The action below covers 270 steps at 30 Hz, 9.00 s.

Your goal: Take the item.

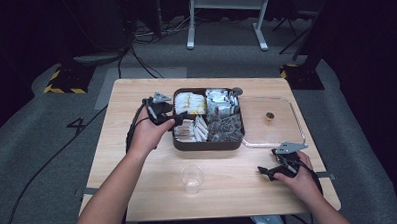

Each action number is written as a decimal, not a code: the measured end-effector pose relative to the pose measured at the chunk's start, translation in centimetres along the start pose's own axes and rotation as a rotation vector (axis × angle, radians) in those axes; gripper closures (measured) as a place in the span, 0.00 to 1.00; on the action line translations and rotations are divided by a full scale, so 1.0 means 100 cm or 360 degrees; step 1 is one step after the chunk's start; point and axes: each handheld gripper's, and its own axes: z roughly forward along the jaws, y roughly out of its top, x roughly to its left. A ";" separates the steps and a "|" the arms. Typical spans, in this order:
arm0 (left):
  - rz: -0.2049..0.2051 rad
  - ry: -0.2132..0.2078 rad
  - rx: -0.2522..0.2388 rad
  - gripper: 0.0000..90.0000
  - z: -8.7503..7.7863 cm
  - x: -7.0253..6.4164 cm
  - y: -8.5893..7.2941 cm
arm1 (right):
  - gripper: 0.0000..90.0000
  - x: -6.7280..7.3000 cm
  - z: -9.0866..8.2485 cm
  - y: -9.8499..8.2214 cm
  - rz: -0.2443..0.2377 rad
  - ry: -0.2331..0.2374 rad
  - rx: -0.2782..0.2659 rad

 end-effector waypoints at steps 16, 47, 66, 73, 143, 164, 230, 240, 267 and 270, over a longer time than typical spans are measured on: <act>0.0034 0.0007 0.0063 0.42 0.040 0.001 0.034 | 0.04 0.000 0.000 0.000 -0.0004 -0.0001 -0.0004; 0.0040 0.0045 0.0418 0.58 0.122 0.024 0.029 | 0.06 -0.001 -0.001 -0.001 -0.0009 0.0007 -0.0010; 0.0032 0.0009 0.0547 0.79 0.136 0.026 0.021 | 0.06 -0.001 -0.001 -0.001 -0.0009 0.0007 -0.0010; 0.0023 -0.0010 0.0594 0.84 0.138 0.026 0.020 | 0.06 -0.001 -0.001 -0.001 -0.0009 0.0007 -0.0010; 0.0286 -0.0218 0.0209 1.00 -0.011 -0.019 0.061 | 0.06 -0.001 0.000 0.000 -0.0010 0.0007 -0.0011; 0.0357 -0.0318 0.0127 1.00 -0.073 -0.051 0.012 | 0.06 -0.001 0.000 0.000 -0.0012 0.0008 -0.0012; 0.0362 -0.0492 0.0146 0.79 -0.092 -0.103 -0.103 | 0.06 -0.001 0.000 0.000 -0.0013 0.0009 -0.0012; 0.0353 -0.0466 0.0119 0.66 -0.090 -0.099 -0.101 | 0.06 -0.001 0.000 0.000 -0.0013 0.0009 -0.0012; 0.0379 -0.0066 0.0087 0.41 -0.123 -0.022 -0.100 | 0.06 -0.001 -0.001 -0.001 -0.0014 0.0012 -0.0012; 0.0395 -0.0044 0.0116 0.38 -0.127 -0.011 -0.104 | 0.06 -0.001 -0.001 -0.001 -0.0013 0.0012 -0.0012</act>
